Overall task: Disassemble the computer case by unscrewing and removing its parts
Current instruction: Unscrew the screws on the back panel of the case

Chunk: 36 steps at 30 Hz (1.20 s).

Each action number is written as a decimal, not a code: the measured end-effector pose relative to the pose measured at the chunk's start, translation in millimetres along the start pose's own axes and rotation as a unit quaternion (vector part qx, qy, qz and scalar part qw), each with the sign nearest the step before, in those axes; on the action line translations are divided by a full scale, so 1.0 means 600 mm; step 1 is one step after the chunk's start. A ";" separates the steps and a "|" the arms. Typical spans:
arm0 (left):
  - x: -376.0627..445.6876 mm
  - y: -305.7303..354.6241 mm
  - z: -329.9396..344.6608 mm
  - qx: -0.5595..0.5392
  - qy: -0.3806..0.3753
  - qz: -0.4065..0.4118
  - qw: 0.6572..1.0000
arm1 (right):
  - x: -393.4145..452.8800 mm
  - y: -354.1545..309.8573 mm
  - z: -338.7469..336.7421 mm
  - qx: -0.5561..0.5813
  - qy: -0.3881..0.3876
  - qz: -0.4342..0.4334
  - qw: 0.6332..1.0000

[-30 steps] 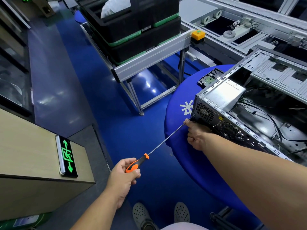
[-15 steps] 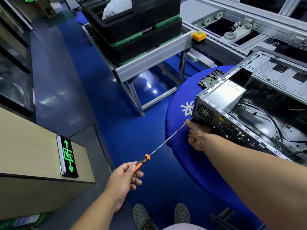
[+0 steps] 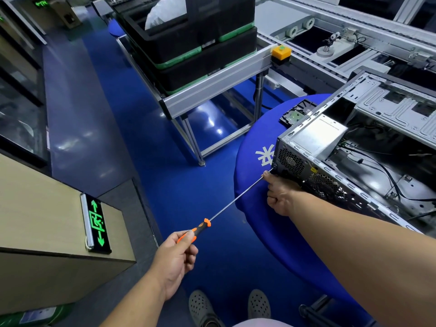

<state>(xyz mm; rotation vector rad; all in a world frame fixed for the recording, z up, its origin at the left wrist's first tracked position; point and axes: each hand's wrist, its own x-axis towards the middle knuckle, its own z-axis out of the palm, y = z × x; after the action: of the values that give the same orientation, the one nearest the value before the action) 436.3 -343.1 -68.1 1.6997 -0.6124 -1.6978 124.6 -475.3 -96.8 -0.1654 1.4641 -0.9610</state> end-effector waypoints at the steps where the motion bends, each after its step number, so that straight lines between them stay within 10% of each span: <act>1: -0.001 -0.001 0.000 0.008 0.000 0.008 1.000 | 0.000 0.000 0.000 0.000 0.000 -0.001 1.000; 29: -0.001 0.004 -0.002 -0.005 -0.004 -0.053 0.999 | 0.005 0.002 -0.004 -0.003 -0.013 -0.001 1.000; 36: -0.006 0.005 0.000 0.122 0.021 0.059 0.991 | 0.005 0.002 0.000 -0.001 -0.002 0.000 1.000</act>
<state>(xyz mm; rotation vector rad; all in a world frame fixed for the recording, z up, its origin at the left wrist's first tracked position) 436.5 -342.7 -63.4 1.8224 -0.9140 -1.5519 124.7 -476.3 -99.7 -0.1677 1.4614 -0.9593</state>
